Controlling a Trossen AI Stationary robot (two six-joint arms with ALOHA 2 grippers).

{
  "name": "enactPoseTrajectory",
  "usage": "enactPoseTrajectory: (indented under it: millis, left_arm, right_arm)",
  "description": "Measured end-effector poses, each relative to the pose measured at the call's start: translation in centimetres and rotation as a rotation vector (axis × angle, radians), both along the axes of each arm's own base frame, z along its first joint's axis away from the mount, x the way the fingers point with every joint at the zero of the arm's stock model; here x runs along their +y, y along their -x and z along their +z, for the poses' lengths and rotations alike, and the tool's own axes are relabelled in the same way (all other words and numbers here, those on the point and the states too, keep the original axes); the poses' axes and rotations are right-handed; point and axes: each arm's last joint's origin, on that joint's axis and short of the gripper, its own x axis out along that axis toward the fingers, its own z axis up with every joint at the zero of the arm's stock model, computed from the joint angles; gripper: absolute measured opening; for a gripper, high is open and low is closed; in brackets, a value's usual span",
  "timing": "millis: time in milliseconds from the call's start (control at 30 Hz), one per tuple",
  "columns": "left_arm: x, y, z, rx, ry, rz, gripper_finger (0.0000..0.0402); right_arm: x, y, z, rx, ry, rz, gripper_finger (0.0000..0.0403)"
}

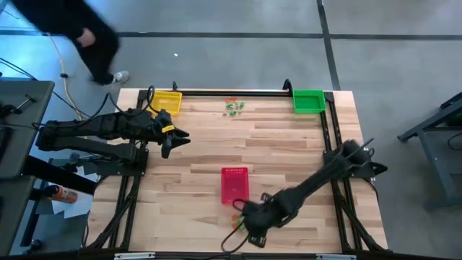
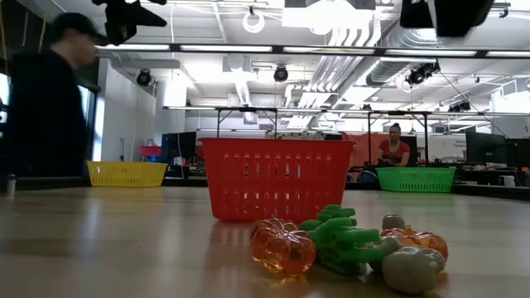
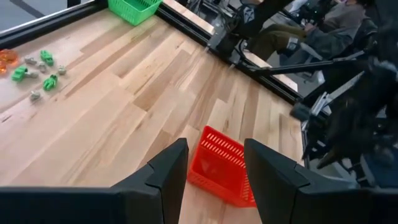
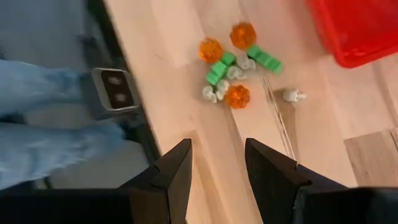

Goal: Sort Halloween decoration
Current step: Put the orange pumpkin toy into the red bin

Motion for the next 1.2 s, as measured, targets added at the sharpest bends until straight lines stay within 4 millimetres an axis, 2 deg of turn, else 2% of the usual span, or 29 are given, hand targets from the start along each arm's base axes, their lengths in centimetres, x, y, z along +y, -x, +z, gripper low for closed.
enactPoseTrajectory:
  millis: [200,367,733,867,1067,1200]
  left_arm:
    - [0.0,0.0,0.0,-0.003,0.034,0.015,0.0149]
    - [0.0,0.0,0.0,-0.006,0.065,0.029,0.0149]
    - [0.0,0.0,0.0,-0.008,0.086,0.039,0.0149]
    - [0.0,0.0,0.0,-0.008,0.086,0.039,0.0149]
    - [0.0,0.0,0.0,-0.008,0.086,0.039,0.0149]
    - [0.0,0.0,0.0,-0.007,0.086,0.039,0.0149]
  right_arm:
    - [1.6,-2.5,-2.5,0.074,0.053,0.022,0.0144]
    - [2.4,-3.7,-3.2,0.044,0.076,0.121,0.0144]
    - [2.9,-3.0,-4.8,0.071,0.131,0.19,0.0147]
    - [2.7,-3.1,-4.8,0.064,0.138,0.217,0.0179]
    - [2.1,-3.4,-4.9,0.047,0.187,0.27,0.0267]
    - [2.0,-3.0,-5.0,0.101,0.178,0.217,0.0292]
